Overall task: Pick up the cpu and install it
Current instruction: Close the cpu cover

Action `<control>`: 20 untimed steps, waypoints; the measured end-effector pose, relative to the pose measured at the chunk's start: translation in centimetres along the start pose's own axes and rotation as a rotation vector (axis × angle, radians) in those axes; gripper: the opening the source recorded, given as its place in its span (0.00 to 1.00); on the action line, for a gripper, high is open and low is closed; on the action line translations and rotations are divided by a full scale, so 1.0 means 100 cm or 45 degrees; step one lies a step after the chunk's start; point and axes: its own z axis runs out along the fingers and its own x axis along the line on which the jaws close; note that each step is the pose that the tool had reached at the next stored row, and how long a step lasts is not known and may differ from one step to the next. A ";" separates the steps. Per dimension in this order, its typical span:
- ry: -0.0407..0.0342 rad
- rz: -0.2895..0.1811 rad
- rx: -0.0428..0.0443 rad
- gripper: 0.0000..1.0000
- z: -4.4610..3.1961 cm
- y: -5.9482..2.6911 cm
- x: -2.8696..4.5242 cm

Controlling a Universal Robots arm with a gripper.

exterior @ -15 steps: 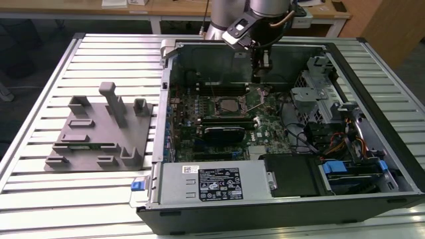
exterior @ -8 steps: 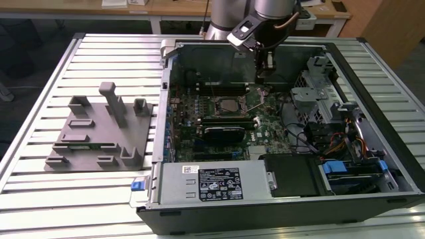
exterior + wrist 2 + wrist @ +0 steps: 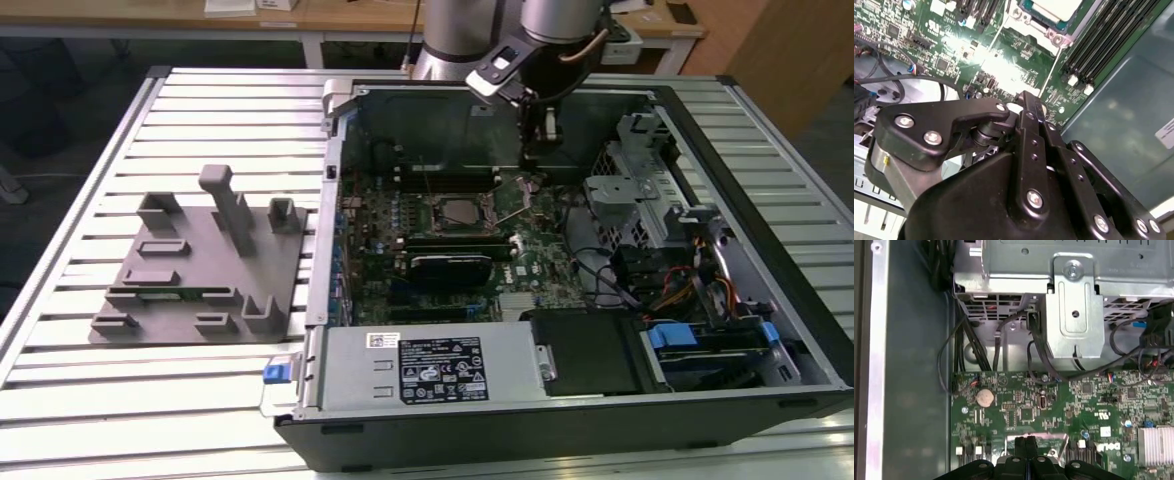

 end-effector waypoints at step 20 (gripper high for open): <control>-0.0087 0.000 0.000 0.11 -0.0071 0.0141 0.0024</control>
